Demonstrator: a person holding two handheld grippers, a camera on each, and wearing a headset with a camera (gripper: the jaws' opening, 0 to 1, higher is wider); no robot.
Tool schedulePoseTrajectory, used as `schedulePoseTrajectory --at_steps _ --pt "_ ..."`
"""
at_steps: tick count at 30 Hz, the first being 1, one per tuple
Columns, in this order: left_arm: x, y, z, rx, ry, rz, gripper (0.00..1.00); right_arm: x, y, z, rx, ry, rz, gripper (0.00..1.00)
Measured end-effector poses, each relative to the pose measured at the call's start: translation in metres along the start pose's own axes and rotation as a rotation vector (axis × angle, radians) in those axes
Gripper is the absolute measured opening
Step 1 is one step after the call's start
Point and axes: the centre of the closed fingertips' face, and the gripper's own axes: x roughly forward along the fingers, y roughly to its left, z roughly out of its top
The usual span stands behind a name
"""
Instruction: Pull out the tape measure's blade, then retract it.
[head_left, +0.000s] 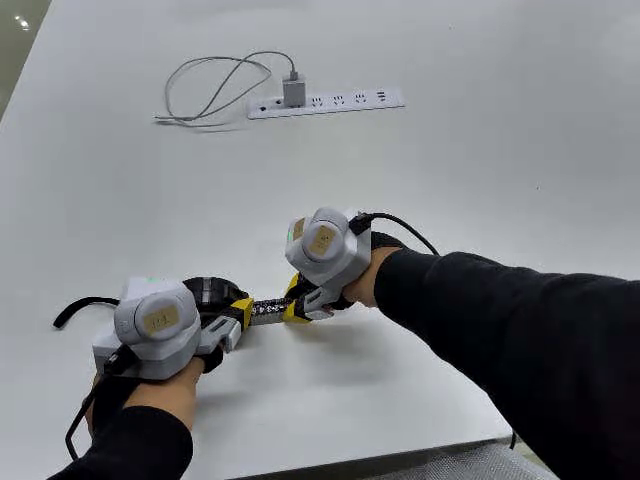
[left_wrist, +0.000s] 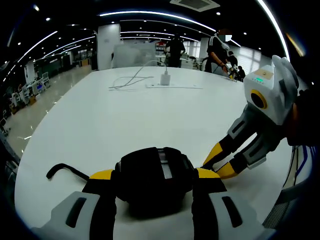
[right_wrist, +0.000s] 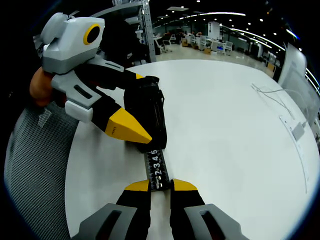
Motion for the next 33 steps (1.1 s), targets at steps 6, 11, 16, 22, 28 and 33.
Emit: schedulePoseTrajectory --at_steps 6,11,16,22,28,33 --pt "0.000 0.000 0.000 0.000 -0.001 -0.001 0.56 0.002 0.001 0.002 -0.004 0.001 0.003 0.10" --pt "0.000 0.000 0.000 -0.001 -0.001 -0.004 0.56 0.005 0.002 0.006 -0.015 -0.005 0.008 0.10" --pt "0.000 0.000 0.000 -0.001 -0.001 -0.006 0.56 0.008 0.003 0.010 -0.019 -0.014 0.008 0.10" --pt "0.000 0.000 0.000 -0.002 -0.001 -0.007 0.56 0.011 0.003 0.013 -0.020 -0.019 0.009 0.10" --pt "0.000 0.000 0.000 -0.003 -0.004 -0.009 0.56 0.013 0.004 0.015 -0.024 -0.017 0.006 0.10" --pt "-0.001 0.000 0.000 -0.004 -0.004 -0.014 0.56 0.014 0.005 0.017 -0.018 -0.025 0.009 0.10"
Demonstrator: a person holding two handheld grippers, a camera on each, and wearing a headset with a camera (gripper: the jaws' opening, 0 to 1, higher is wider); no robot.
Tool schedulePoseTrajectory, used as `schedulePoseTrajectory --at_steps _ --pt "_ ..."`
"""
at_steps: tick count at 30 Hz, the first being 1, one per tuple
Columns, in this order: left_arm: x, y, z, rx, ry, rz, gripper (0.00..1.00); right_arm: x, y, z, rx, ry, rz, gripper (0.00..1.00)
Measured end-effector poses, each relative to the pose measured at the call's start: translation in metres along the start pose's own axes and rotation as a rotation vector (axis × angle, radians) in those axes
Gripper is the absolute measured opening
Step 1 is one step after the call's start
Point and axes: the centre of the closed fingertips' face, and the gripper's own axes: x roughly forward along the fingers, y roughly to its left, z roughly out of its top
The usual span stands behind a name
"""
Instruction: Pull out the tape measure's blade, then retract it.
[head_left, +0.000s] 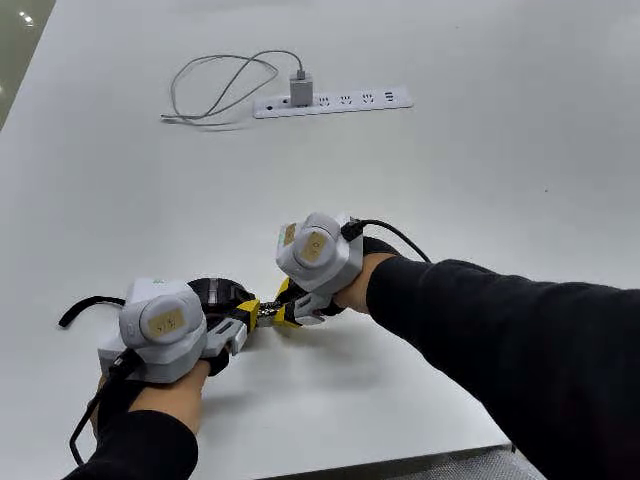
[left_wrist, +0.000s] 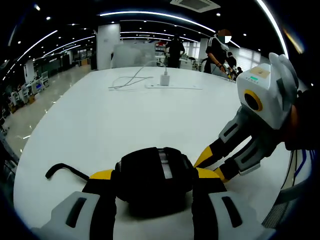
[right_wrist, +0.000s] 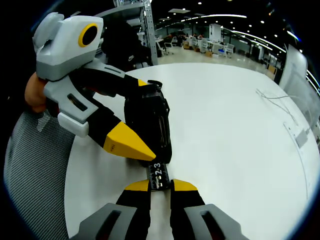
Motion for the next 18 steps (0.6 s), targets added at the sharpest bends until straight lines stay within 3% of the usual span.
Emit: schedulePoseTrajectory --at_steps 18 --pt "0.0002 0.0000 0.0005 -0.005 0.004 -0.002 0.56 0.0054 0.0010 0.0072 0.002 -0.011 0.000 0.10"
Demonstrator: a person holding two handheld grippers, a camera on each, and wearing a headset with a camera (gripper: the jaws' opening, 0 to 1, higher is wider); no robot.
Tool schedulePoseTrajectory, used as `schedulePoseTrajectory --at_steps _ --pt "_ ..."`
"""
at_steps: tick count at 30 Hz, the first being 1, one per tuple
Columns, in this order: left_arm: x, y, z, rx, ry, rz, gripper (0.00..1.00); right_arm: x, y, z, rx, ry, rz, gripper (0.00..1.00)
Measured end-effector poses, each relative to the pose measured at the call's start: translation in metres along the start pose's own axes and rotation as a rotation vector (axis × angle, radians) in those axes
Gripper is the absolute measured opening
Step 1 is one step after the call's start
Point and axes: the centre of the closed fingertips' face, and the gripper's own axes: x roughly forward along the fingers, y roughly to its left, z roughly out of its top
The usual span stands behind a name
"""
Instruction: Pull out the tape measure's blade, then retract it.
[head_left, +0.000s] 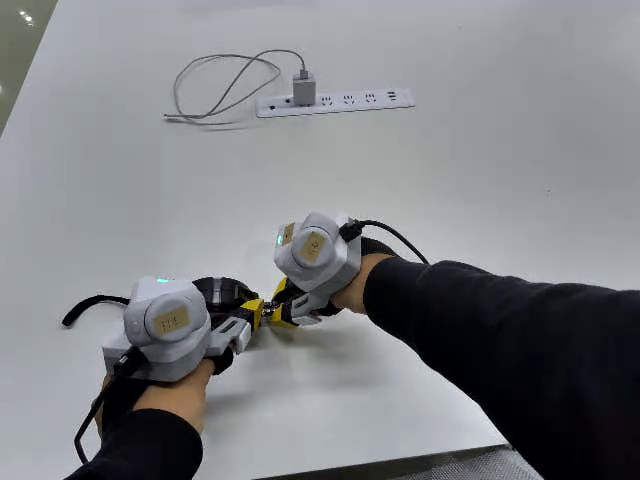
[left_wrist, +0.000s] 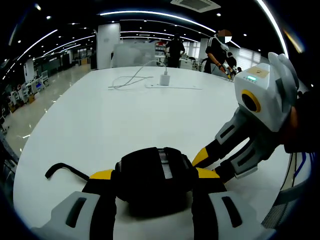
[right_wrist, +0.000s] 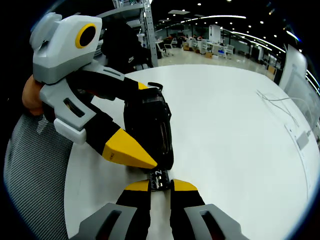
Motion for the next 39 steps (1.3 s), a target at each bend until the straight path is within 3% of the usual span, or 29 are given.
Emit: schedulePoseTrajectory --at_steps 31,34,39 --pt "-0.0003 0.0003 0.0001 -0.001 -0.014 0.003 0.58 0.0055 0.0004 0.0079 -0.053 0.001 0.008 0.12" --pt "-0.0005 -0.0001 0.0000 0.003 -0.025 -0.004 0.59 0.0056 -0.0019 0.0085 -0.101 0.005 -0.012 0.15" --pt "0.0003 -0.0009 0.0003 0.004 -0.016 -0.019 0.59 0.0034 -0.0056 0.0082 -0.115 0.002 -0.034 0.22"
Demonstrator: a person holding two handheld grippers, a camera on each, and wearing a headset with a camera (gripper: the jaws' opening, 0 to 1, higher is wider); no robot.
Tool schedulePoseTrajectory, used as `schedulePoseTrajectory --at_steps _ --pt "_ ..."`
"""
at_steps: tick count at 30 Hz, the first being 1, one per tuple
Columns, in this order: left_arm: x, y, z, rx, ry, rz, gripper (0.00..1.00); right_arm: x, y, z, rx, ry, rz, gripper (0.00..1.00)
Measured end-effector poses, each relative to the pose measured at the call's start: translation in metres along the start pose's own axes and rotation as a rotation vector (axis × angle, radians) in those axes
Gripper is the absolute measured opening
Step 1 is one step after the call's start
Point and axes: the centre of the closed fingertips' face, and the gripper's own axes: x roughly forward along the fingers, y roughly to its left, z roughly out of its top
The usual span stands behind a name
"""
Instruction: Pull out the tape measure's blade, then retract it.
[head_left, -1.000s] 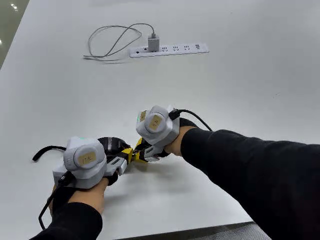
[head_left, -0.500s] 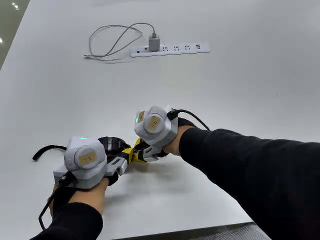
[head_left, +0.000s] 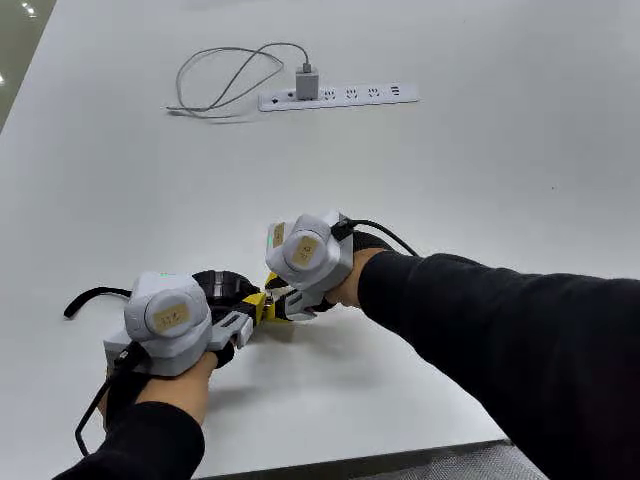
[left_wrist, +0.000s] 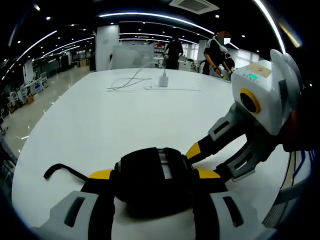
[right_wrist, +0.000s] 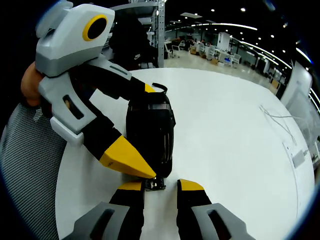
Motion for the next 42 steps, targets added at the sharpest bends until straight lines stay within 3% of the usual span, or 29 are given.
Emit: schedulePoseTrajectory --at_steps 5,8,13,16,19,25,28,29,31,35,42 --pt "0.000 -0.001 -0.001 -0.003 0.017 -0.046 0.59 -0.006 0.000 -0.003 0.015 -0.004 0.004 0.21" --pt "0.000 0.001 -0.006 -0.044 0.061 -0.079 0.59 -0.010 0.000 -0.005 0.028 -0.003 0.000 0.20" --pt "-0.002 0.005 -0.003 -0.005 0.055 -0.104 0.64 -0.020 0.001 -0.008 0.039 -0.010 -0.023 0.21" --pt "-0.006 0.005 -0.003 0.001 0.059 -0.148 0.67 -0.028 0.001 -0.011 0.048 -0.017 -0.038 0.23" --pt "-0.008 0.008 -0.003 -0.007 0.081 -0.173 0.73 -0.036 0.001 -0.012 0.107 -0.028 -0.048 0.28" --pt "-0.011 0.015 0.011 0.019 0.034 -0.228 0.99 -0.055 0.004 -0.020 0.156 -0.039 -0.070 0.33" --pt "-0.016 0.024 0.017 0.085 0.005 -0.219 0.99 -0.064 0.001 -0.025 0.168 -0.046 -0.097 0.37" --pt "-0.018 0.024 0.016 0.082 0.013 -0.229 0.99 -0.067 0.001 -0.026 0.176 -0.055 -0.103 0.38" --pt "-0.021 0.024 0.013 0.070 0.040 -0.264 0.99 -0.077 0.001 -0.025 0.197 -0.084 -0.127 0.42" --pt "-0.033 0.019 0.016 0.100 0.017 -0.356 0.99 -0.095 0.004 -0.035 0.218 -0.110 -0.157 0.46" --pt "-0.044 0.032 0.019 0.177 -0.005 -0.373 0.99 -0.117 0.008 -0.058 0.271 -0.123 -0.200 0.52"
